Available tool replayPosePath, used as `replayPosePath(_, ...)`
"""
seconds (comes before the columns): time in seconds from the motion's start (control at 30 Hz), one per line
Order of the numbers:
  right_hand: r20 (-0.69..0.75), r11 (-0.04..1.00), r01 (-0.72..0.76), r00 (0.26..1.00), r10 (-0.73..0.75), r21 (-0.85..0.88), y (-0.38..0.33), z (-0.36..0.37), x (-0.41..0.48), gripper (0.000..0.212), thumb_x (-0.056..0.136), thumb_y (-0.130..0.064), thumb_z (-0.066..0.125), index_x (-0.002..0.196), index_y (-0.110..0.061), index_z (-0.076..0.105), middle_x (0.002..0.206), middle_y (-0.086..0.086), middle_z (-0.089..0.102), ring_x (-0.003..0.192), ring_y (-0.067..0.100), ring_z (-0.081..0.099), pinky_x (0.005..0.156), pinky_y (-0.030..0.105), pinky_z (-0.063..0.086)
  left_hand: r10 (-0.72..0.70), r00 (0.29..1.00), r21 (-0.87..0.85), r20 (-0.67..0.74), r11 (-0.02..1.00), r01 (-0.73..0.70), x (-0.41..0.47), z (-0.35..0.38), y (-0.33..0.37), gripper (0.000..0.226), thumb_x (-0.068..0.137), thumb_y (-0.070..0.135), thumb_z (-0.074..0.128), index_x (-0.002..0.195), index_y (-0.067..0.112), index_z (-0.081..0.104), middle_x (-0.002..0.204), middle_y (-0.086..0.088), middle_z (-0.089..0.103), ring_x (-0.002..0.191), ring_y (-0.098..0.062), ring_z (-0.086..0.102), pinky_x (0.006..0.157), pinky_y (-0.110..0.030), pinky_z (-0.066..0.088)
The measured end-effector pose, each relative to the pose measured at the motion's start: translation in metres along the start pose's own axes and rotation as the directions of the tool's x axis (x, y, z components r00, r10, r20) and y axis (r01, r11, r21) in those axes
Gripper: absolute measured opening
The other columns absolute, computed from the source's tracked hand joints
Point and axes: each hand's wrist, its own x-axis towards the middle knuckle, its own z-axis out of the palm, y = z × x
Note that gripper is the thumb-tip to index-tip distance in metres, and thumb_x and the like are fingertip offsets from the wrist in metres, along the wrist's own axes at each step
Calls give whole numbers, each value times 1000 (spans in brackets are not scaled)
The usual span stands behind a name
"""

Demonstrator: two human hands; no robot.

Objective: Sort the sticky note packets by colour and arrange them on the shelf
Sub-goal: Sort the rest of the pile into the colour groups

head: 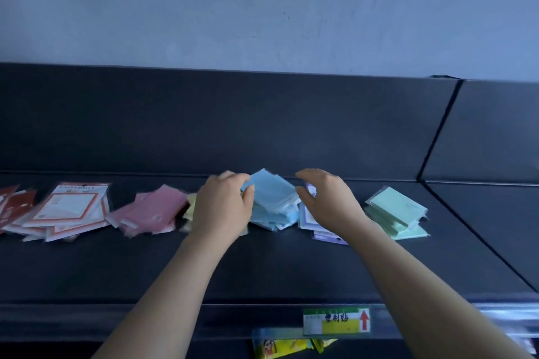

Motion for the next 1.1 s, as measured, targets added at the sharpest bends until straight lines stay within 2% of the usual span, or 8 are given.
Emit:
replayPosePath(0.1,-18,999,-19,1000,18,-35,26,-22,-18,35,97,-23,49,130,-15,57,134,-2,56,122,18,51,94,27,40,63,998,-6,22,998,-63,-6,14,38,34,96,29,51,126,18,63,123,0,64,109,-26,54,92,-34,40)
replayPosePath(0.2,-37,997,-49,998,47,-67,60,-45,-35,31,96,-21,48,121,-9,62,124,1,61,116,23,54,84,27,43,119,992,-50,35,992,-117,-13,33,79,33,96,28,52,125,17,63,124,0,64,111,-26,54,94,-34,40)
replayPosePath(0.33,-64,989,-98,994,92,-109,111,-83,-63,31,96,-22,50,121,-8,62,127,2,61,119,23,52,95,29,40,169,984,-77,60,983,-164,-23,62,140,31,95,27,52,121,19,65,118,2,66,107,-26,55,90,-34,41)
replayPosePath(0.43,-70,978,-149,988,140,-145,163,-117,-85,25,94,-19,50,106,0,62,110,11,65,105,31,56,87,38,43,189,978,-84,85,980,-182,-33,88,195,32,95,31,51,123,21,64,120,4,65,109,-24,54,91,-31,38)
replayPosePath(0.5,-82,972,-182,982,171,-151,194,-140,-97,24,93,-15,50,103,3,62,106,15,65,101,35,55,86,38,41,196,975,-101,107,977,-185,-39,105,229,33,96,32,50,126,22,62,123,5,63,110,-24,54,93,-32,40)
replayPosePath(0.7,-112,955,-233,970,216,-184,286,-191,-134,24,92,-14,50,101,4,63,104,18,65,98,38,56,89,36,40,226,964,-167,140,965,-202,-52,158,322,32,96,33,52,123,21,64,116,5,66,103,-23,56,90,-33,43)
replayPosePath(0.93,-163,932,-309,946,281,-188,371,-231,-157,23,92,-17,53,103,0,65,107,13,67,101,33,57,93,36,40,291,927,-167,237,952,-256,-45,213,399,34,97,35,49,126,23,61,118,8,63,106,-20,54,88,-30,39)
replayPosePath(1.1,-209,906,-374,919,334,-198,419,-254,-155,24,93,-17,54,102,2,65,105,16,67,101,34,57,91,39,42,344,895,-194,283,935,-298,-24,251,442,35,97,35,48,127,22,60,121,6,62,111,-21,53,95,-33,41)
